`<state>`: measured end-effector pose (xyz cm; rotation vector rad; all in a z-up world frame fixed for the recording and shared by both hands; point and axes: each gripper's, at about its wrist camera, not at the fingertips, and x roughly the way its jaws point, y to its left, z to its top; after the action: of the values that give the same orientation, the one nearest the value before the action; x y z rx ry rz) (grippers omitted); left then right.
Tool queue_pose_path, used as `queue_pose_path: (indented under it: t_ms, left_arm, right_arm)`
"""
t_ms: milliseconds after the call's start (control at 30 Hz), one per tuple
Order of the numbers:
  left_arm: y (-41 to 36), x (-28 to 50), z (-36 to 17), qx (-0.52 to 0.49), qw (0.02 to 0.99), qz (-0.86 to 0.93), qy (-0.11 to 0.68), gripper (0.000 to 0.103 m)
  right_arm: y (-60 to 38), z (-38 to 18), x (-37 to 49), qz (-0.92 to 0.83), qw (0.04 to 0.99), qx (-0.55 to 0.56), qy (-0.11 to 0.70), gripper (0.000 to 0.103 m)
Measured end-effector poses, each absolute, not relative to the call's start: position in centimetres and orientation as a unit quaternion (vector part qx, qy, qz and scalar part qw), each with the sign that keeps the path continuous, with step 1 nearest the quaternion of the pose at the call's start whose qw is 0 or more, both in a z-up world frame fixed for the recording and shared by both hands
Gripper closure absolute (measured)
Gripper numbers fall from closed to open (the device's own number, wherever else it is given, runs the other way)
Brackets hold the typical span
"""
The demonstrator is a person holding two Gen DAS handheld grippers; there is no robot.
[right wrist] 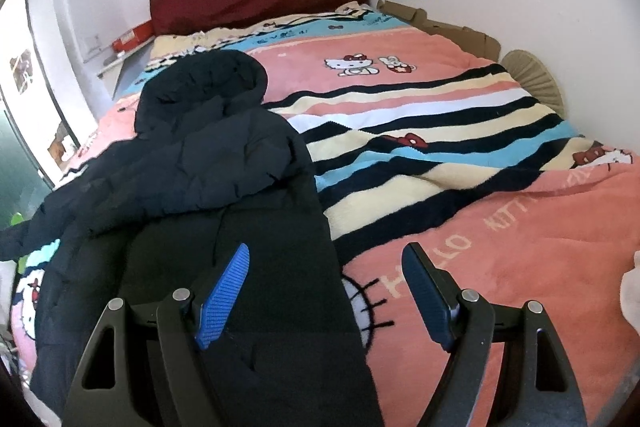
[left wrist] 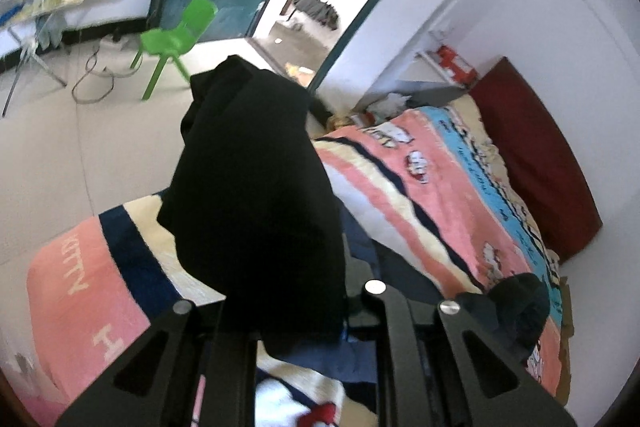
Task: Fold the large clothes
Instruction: 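Fold the held sleeve over the jacket body with the left gripper and release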
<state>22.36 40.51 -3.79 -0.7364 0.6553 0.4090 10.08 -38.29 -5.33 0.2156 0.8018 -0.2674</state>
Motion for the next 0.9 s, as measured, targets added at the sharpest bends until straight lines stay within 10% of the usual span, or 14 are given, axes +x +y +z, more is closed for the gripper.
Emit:
queue_pose_path:
  t_ms: [900]
  left_arm:
    - [6.0,24.0,9.4,-0.163,0.936,-0.026,0.312,0.089]
  right_arm:
    - [-49.4,-5.9,2.3,-0.174,0.908,0.142,0.355,0.023]
